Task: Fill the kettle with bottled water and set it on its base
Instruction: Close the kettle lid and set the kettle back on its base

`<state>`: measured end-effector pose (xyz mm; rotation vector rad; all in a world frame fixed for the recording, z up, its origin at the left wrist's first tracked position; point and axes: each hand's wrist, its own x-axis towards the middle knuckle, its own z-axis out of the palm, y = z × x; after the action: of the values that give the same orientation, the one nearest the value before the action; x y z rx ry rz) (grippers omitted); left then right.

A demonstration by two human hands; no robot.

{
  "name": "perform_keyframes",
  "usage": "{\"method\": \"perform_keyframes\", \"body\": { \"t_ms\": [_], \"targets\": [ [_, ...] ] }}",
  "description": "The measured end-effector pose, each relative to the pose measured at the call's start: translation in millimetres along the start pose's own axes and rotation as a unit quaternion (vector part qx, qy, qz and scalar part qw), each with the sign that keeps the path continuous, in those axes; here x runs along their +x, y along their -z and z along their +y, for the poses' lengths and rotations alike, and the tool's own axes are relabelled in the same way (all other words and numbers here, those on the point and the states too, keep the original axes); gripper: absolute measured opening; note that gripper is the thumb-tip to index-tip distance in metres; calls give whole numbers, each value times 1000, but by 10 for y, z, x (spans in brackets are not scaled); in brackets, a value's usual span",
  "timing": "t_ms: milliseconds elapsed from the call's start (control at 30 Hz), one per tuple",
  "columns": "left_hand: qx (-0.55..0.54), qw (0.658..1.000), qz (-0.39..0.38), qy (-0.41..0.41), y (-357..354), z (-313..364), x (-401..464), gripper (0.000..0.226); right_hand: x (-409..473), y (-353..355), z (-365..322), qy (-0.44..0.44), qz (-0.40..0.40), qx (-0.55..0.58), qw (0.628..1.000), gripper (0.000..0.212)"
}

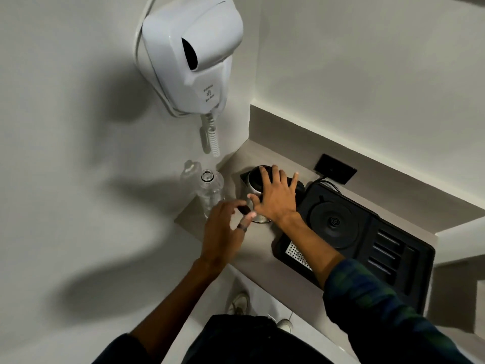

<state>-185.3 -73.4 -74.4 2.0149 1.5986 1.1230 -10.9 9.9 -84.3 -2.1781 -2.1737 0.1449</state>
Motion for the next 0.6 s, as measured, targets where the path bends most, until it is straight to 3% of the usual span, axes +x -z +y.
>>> {"method": "perform_keyframes", "body": {
  "t_ms": [100,200,300,367,600],
  "targets": [
    [0,985,158,-70,217,66,279,33,-4,-3,-11,-3,-11,1,1000,92],
    [-21,972,236,-7,361,35,549,32,-10,25,-37,-12,-16,12,1000,96],
    [-52,970,195,136,446,-9,640,35,-15,89,-36,-14,-4,33,999,100],
    [-43,972,153,175,441,-43,635,38,-45,84,23,-9,18,53,998,97],
    [-8,983,114,145,527,-60,689,37,-145,-9,311,8,50,88,995,81]
  ]
}}
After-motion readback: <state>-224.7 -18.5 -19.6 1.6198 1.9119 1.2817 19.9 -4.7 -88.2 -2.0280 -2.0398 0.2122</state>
